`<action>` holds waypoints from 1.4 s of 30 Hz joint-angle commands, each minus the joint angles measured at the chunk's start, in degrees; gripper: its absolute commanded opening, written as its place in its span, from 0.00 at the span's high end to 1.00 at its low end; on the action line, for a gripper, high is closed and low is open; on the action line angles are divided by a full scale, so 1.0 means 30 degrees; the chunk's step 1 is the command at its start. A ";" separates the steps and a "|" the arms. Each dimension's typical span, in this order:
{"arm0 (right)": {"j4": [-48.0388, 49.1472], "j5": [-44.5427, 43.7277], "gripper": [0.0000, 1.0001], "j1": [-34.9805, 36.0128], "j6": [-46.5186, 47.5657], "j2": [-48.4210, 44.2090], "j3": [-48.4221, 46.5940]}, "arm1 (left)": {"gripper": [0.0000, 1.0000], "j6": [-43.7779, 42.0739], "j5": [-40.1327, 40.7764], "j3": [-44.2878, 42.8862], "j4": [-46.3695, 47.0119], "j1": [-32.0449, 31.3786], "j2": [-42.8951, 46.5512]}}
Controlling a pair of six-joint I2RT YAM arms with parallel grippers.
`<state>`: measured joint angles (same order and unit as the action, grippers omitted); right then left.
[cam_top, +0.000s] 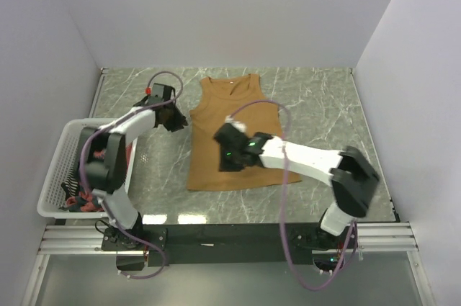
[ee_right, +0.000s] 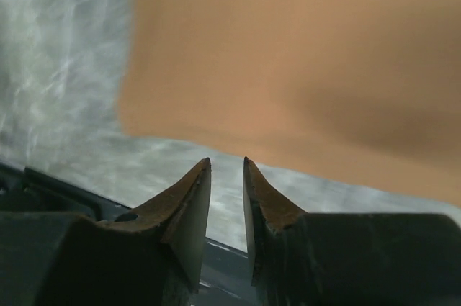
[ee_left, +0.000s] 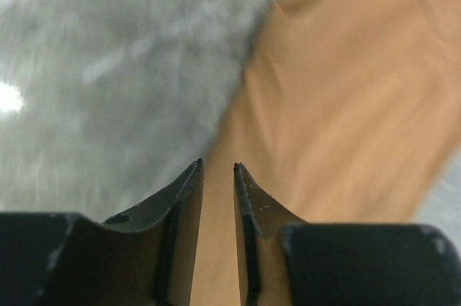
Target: Fold and stack the tank tops
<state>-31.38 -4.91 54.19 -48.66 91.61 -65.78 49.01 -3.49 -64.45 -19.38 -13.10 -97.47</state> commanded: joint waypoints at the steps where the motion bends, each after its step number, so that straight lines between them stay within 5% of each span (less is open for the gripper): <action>1: 0.0029 -0.1792 0.68 0.2230 -0.0712 0.2063 -0.2853 | 0.71 -0.0957 0.1103 -0.2421 -0.0309 0.0032 -0.2452; 12: -0.1903 -0.2846 0.68 0.4933 -0.0361 0.7927 -0.9212 | 0.69 -0.1543 0.1309 -0.4271 -0.0016 0.0061 -0.4160; 32: -0.2666 -0.3052 0.66 0.5403 0.0166 1.1298 -1.0535 | 0.71 -0.1163 0.0664 -0.4008 0.0540 0.0090 -0.3311; 38: -0.1527 -0.2266 0.97 0.5110 0.0723 0.8666 -0.7703 | 0.70 -0.1103 0.0664 -0.3129 0.0950 0.0090 -0.2608; 42: 0.0491 -0.0539 1.00 0.4087 0.1074 0.6468 -0.5529 | 0.69 -0.1015 0.0781 -0.3215 0.0893 0.0061 -0.2665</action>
<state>-34.22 -9.87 68.75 -46.61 117.58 -85.34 45.93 -0.80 -73.93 -18.44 -13.04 -108.38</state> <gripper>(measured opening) 0.011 0.306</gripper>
